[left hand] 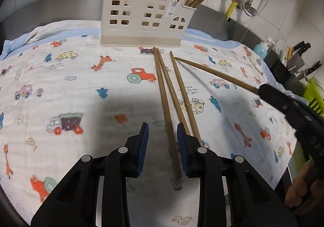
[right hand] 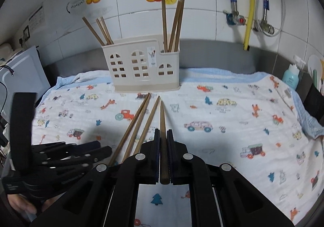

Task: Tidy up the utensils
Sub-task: 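Close the left tool on its chopstick while the right tool grips another, lifting both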

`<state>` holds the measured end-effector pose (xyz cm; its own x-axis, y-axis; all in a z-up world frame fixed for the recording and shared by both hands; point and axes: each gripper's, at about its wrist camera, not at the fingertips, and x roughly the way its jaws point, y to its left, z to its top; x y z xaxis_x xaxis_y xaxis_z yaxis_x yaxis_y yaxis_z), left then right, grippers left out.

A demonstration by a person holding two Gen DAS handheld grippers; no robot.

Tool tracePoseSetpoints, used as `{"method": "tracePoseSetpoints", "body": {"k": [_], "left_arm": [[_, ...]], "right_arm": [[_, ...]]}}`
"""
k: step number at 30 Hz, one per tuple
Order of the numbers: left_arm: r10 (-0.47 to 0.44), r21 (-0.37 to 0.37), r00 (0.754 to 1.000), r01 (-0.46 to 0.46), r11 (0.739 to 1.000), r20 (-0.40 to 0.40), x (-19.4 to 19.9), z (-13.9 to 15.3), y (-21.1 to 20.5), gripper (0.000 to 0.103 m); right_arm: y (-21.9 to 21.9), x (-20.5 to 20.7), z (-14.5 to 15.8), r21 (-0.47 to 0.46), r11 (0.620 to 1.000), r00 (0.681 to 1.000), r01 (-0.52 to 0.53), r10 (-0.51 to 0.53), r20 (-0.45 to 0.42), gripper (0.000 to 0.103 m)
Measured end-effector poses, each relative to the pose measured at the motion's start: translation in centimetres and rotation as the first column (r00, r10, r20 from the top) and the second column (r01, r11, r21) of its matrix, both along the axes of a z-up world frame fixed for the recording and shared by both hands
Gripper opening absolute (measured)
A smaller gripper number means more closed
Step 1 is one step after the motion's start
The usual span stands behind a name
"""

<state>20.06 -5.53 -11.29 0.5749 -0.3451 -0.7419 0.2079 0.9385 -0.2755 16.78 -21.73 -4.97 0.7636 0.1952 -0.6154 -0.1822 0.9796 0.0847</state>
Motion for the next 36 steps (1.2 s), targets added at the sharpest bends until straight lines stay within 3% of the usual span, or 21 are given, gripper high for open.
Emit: {"method": "tracePoseSetpoints", "body": {"k": [5,7,10,18,24,28,36], "left_arm": [[-0.003,0.008,1.000,0.003,1.000,-0.021,0.8,-0.7,-0.6,0.028],[-0.012,0.013,1.000,0.013,1.000,-0.025,1.1,-1.0,-0.9,0.019],[-0.013,0.033,1.000,0.014,0.999,-0.025,1.3,-1.2,-1.3,0.016],[-0.014,0.073,1.000,0.016,0.997,-0.020,1.5,-1.3,-2.1,0.016],[0.000,0.145,1.000,0.003,0.989,-0.020,1.8,-1.2,-3.0,0.009],[-0.002,0.121,0.999,0.006,0.993,-0.032,2.0,-0.9,-2.5,0.007],[-0.008,0.039,1.000,0.007,0.999,0.029,1.4,1.8,-0.5,0.007]], "right_arm": [[-0.5,-0.1,0.8,0.010,1.000,1.000,-0.012,0.012,0.017,0.007],[-0.7,-0.1,1.0,0.016,1.000,1.000,-0.014,0.014,0.022,0.007],[-0.8,-0.2,1.3,0.013,1.000,0.999,-0.018,0.017,0.029,0.007],[-0.9,-0.3,1.9,0.010,1.000,0.999,-0.020,0.020,0.047,0.007],[-0.9,-0.4,2.5,0.004,1.000,0.998,-0.025,0.025,0.057,0.007],[-1.0,-0.5,3.4,-0.008,1.000,0.997,-0.028,0.029,0.075,0.007],[-1.2,-0.2,5.5,-0.027,0.999,0.993,-0.043,0.046,0.110,0.007]]}}
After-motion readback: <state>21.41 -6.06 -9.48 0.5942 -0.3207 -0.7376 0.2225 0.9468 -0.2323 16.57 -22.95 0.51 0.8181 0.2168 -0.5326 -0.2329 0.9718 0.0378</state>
